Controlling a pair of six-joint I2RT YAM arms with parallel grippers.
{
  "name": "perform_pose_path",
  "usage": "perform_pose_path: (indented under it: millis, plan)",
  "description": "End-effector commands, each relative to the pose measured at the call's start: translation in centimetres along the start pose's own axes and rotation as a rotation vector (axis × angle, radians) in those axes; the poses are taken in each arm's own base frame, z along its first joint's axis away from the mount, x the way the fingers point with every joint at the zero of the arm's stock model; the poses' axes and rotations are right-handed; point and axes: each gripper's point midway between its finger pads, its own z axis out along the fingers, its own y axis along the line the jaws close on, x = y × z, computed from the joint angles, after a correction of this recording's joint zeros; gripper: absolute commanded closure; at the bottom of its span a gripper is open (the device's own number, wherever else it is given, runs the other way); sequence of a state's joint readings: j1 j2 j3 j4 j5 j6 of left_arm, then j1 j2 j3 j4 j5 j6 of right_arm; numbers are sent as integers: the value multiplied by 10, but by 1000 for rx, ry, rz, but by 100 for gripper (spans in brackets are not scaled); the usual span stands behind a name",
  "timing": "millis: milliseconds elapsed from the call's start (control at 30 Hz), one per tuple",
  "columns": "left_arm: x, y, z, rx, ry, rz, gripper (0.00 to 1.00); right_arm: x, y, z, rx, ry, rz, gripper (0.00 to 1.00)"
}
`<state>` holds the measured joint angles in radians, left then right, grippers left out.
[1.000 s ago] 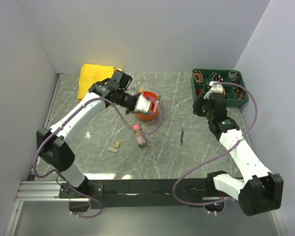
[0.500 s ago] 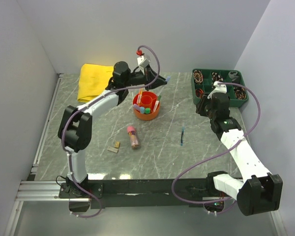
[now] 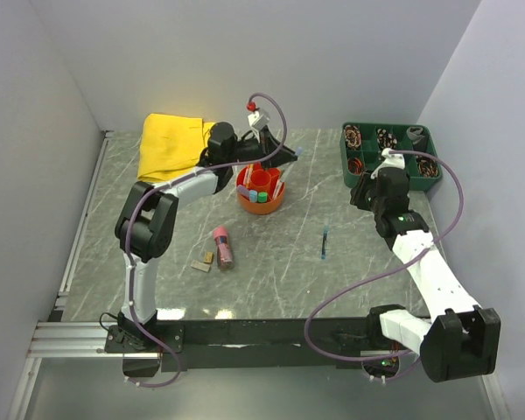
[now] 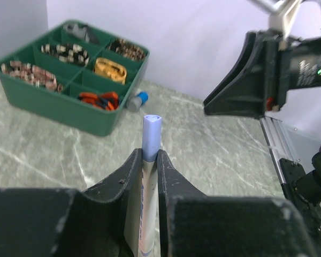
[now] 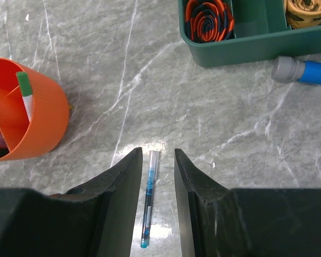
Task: Sort the stationery into containers
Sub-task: Place the pen in the storage box.
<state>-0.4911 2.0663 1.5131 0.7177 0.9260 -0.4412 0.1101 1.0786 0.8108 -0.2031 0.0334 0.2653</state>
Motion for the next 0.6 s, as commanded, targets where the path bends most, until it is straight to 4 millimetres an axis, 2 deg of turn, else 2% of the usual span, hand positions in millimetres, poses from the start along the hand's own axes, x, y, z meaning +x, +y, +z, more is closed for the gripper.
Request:
perform_pose_path:
  millis: [0, 333, 567]
  plan:
    - [9, 11, -3, -21, -23, 2, 99, -4, -2, 4, 1, -16, 16, 62]
    - [39, 52, -15, -99, 16, -18, 99, 0, -4, 15, 8, 8, 13, 62]
    - [62, 62, -30, -125, 54, -15, 98, -2, -3, 22, 10, 16, 20, 62]
